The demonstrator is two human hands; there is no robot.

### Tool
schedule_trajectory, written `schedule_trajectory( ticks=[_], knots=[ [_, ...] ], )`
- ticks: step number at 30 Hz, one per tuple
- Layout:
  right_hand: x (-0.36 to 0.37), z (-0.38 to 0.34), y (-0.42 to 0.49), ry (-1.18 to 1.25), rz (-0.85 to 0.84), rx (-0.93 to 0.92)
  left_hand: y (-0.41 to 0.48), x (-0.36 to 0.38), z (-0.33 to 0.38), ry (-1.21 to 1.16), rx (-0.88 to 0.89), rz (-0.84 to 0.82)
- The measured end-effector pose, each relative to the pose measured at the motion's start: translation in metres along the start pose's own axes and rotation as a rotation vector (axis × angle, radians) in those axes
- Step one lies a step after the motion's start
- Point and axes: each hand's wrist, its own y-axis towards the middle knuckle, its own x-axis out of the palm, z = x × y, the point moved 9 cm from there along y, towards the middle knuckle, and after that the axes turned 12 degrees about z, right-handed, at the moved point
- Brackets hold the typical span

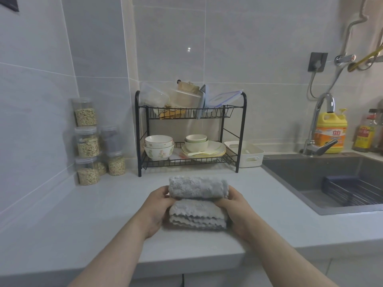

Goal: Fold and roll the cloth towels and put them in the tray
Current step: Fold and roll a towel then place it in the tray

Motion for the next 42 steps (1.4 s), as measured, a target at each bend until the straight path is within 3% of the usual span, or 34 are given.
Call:
schedule_trajectory(
  ticks=[10,17,19,21,24,28,36,40,42],
  knots=[
    [-0.004,0.003,0.009,0.104,0.006,0.023,0.008,-0.001,-0.003,-0.135,-0.061,-0.005],
    [-0.007,0.009,0.004,0.098,0.03,0.133,0.006,-0.004,-0.006,-0.146,-0.08,0.032],
    [-0.005,0.009,0.002,-0.001,0.025,0.103,0.006,-0.004,-0.01,-0.159,-0.099,0.018],
    [-0.004,0.007,0.002,-0.19,0.022,-0.013,0.009,-0.005,-0.011,0.001,-0.006,0.009],
    [-0.008,0.002,0.004,-0.244,0.051,-0.136,0.006,-0.001,-0.007,0.149,0.115,0.024],
    [-0.008,0.002,0.002,-0.172,0.046,-0.098,-0.001,0.005,-0.005,0.196,0.119,-0.007],
    [0.003,0.003,-0.003,-0.398,-0.038,-0.184,-0.007,0.011,0.002,0.345,0.264,-0.03],
    [0.002,-0.007,0.0,-0.643,-0.036,-0.313,-0.004,0.007,0.004,0.44,0.312,-0.038],
    [-0.004,-0.005,0.003,-0.611,-0.022,-0.285,-0.001,0.002,0.004,0.436,0.298,-0.022]
  ],
)
